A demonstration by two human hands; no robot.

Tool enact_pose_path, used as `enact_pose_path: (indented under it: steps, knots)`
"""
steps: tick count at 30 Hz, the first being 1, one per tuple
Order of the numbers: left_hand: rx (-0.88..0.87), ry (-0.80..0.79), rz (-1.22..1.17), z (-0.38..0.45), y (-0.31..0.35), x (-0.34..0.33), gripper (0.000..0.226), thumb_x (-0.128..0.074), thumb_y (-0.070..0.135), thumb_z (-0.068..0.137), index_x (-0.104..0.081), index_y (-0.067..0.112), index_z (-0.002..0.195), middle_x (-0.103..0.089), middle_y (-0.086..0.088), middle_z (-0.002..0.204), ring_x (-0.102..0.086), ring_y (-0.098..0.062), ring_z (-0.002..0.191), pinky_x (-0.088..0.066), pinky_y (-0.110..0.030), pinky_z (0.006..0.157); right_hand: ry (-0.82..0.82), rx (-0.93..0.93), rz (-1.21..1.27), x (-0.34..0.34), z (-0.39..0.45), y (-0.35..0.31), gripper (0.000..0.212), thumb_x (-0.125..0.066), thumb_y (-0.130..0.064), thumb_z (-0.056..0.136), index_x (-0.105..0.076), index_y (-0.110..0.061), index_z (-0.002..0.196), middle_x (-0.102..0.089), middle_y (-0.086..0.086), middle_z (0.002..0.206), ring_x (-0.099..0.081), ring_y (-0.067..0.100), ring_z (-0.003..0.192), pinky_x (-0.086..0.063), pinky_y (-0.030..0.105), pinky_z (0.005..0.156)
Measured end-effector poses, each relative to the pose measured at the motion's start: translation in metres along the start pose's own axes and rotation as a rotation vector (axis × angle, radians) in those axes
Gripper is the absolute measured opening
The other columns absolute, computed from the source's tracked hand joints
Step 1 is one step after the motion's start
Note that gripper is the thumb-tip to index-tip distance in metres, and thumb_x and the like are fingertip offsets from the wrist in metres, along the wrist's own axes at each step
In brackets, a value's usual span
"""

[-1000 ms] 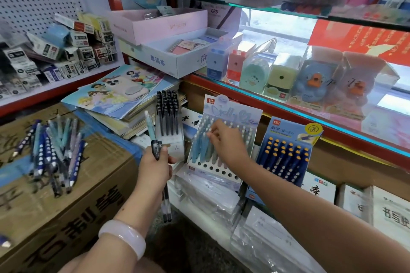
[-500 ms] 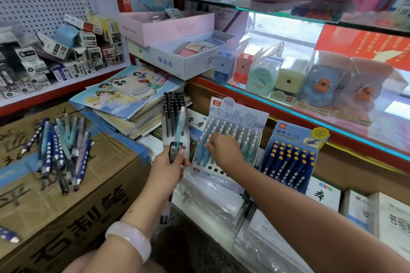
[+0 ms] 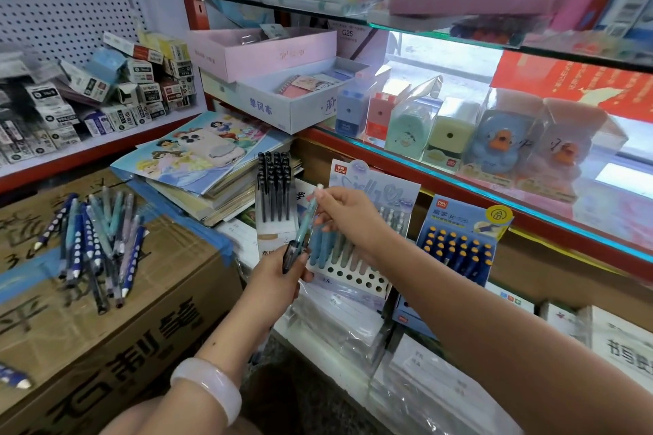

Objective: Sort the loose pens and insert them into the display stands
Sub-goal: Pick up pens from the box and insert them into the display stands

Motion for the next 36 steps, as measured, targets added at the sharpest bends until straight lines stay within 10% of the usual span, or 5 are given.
enact_pose_path:
  steps: [11, 20, 36]
  knots:
    - [0.094, 0.057, 0.019, 0.006, -0.003, -0.004, 0.020, -0.042, 0.013, 0.098, -0.050, 0.023, 0.083, -0.061, -0.001, 0.074, -0.045, -0.016, 0.057, -0.037, -0.026, 0.054, 0.393, 0.035, -0.240, 0.087, -0.004, 0.002, 0.017, -0.051, -0.021, 0.096, -0.063, -0.010, 0.091, -0.068, 0.009, 0.079, -0.067, 0.016, 0.068, -0.057, 0.028, 0.074]
    - [0.106, 0.051, 0.054, 0.009, -0.001, -0.012, 0.024, -0.040, 0.010, 0.097, -0.050, 0.023, 0.080, -0.064, -0.001, 0.078, -0.046, -0.016, 0.059, -0.040, -0.028, 0.057, 0.305, 0.080, -0.749, 0.096, -0.015, 0.057, 0.014, -0.047, -0.012, 0.096, -0.056, -0.003, 0.090, -0.067, 0.014, 0.079, -0.065, 0.027, 0.073, -0.054, 0.043, 0.072]
    - [0.102, 0.036, 0.062, 0.008, -0.003, -0.014, 0.023, -0.040, 0.011, 0.098, -0.049, 0.024, 0.082, -0.063, -0.002, 0.079, -0.046, -0.016, 0.060, -0.040, -0.028, 0.056, 0.243, 0.087, -0.879, 0.077, -0.023, 0.078, 0.020, -0.046, -0.019, 0.098, -0.056, -0.003, 0.102, -0.067, 0.017, 0.089, -0.063, 0.029, 0.077, -0.052, 0.043, 0.071]
Point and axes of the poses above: each hand's wrist, its own z-axis towards the middle knuckle, its own x-axis out of the back of the hand, y = z × x, the point moved 1 cm from there along z, towards the middle knuckle
